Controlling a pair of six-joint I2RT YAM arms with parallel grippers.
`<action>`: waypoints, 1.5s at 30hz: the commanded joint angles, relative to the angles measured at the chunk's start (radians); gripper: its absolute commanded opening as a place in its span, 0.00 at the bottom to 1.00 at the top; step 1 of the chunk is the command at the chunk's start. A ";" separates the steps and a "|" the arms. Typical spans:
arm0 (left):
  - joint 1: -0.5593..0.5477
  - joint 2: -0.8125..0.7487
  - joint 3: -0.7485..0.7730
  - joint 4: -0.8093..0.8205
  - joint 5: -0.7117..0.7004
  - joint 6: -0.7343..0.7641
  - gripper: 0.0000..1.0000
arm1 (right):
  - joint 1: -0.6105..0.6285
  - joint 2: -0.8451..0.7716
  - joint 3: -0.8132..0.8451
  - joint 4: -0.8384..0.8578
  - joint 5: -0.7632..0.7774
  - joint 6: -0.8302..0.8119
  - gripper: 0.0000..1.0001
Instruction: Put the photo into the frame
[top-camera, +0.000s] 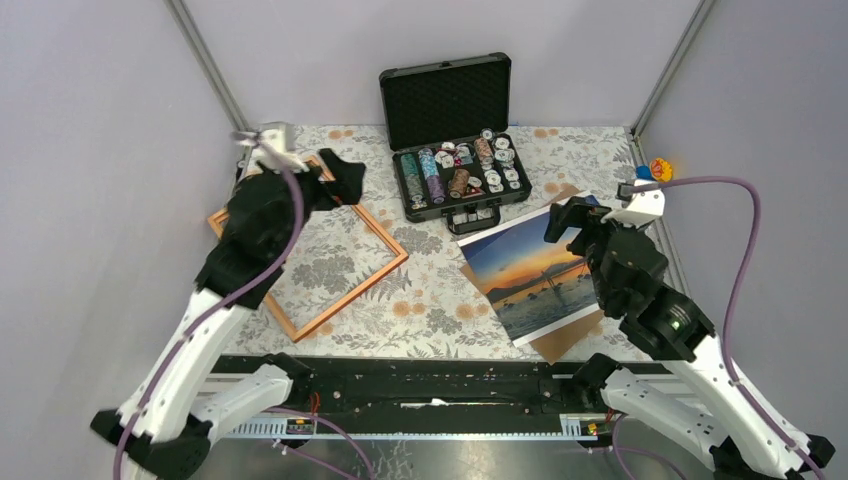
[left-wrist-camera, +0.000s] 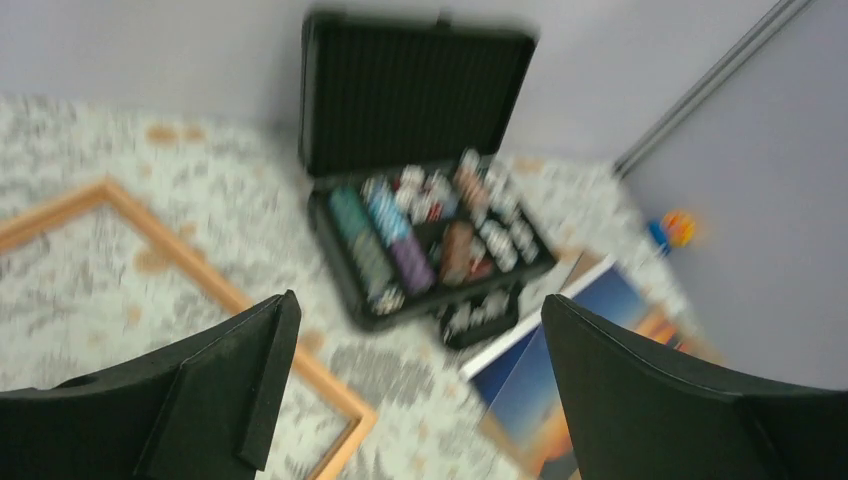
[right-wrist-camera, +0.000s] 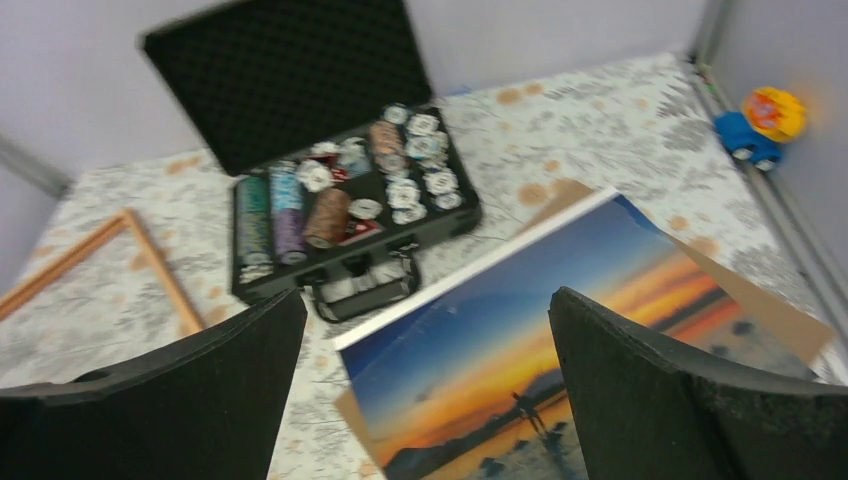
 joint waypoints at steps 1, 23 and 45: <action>0.006 0.125 0.081 -0.230 0.051 -0.028 0.99 | 0.007 0.091 -0.003 -0.070 0.173 0.052 1.00; 0.069 0.300 0.031 -0.377 0.184 -0.081 0.99 | 0.007 0.430 0.033 -0.299 -0.042 0.274 1.00; -0.229 0.588 -0.315 0.410 0.456 -0.381 0.99 | -0.309 0.423 -0.317 -0.007 -0.555 0.355 1.00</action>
